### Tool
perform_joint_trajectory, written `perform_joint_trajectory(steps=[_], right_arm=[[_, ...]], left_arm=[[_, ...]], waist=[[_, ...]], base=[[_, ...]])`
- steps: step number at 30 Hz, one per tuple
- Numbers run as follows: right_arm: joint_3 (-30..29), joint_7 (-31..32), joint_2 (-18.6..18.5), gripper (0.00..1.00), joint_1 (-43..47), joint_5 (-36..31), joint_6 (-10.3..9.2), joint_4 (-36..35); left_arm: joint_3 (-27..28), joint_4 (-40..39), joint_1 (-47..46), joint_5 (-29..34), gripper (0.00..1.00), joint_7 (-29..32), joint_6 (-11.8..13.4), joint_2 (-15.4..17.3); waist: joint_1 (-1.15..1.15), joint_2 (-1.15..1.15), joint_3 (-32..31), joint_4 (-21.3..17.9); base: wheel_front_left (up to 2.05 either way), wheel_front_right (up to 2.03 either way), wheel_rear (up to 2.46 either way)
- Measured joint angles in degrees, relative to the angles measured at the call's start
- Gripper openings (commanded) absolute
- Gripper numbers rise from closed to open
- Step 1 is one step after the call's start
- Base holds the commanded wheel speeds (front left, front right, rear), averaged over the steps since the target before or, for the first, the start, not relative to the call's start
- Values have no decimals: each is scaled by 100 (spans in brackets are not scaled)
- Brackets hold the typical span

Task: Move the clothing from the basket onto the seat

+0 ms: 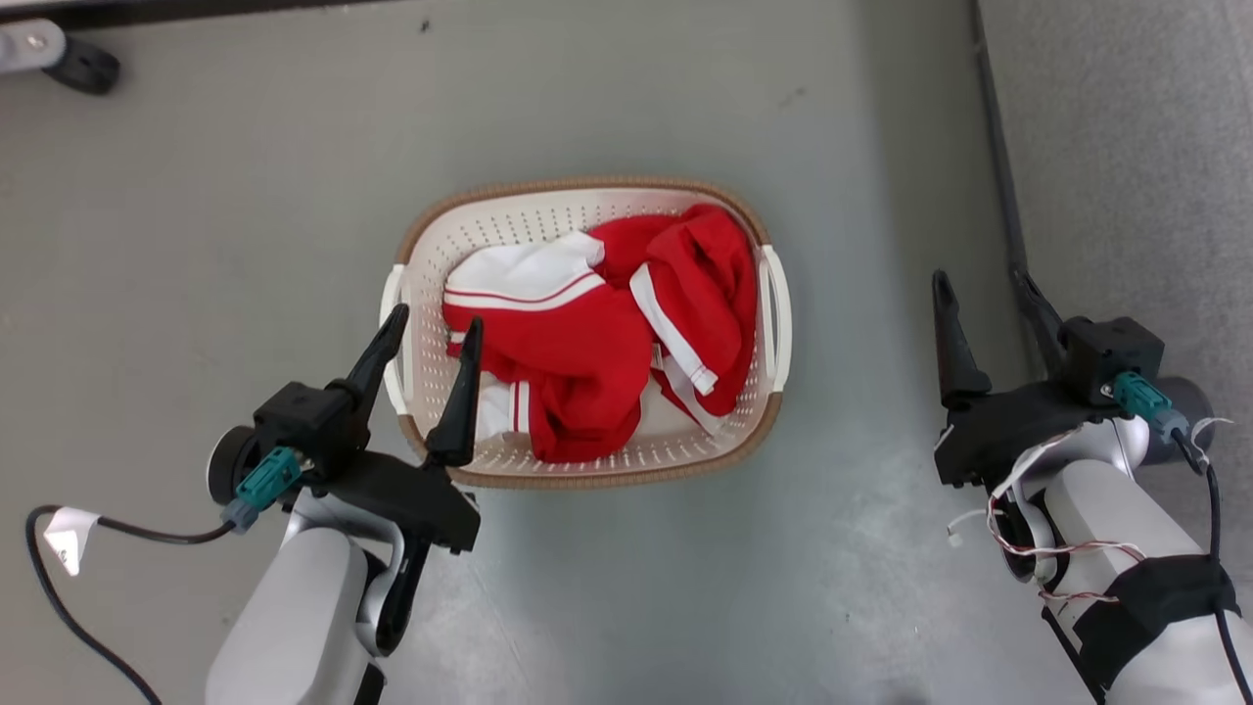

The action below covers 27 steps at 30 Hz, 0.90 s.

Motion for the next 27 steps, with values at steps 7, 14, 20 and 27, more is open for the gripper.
perform_joint_trajectory(steps=[7,14,20,27], right_arm=[[15,0,134,100,-157,-188,-1,-20],[11,3,243,100,-207,-294,-7,2],[-27,3,364,100,-255,-354,-7,21],[-38,3,483,100,-430,-488,-7,38]], left_arm=[[-236,224,-358,-1,100,-1,-2,-34],[-715,417,-738,-29,100,5,-8,-30],[-1141,455,-1084,-52,100,89,-8,-21],[-1469,650,-1619,-51,100,314,-8,-32]], waist=[[0,0,493,-13],[-1,0,860,-17],[0,0,1152,-33],[0,0,1478,-91]], base=[[0,0,0],[0,0,0],[0,0,0],[0,0,0]])
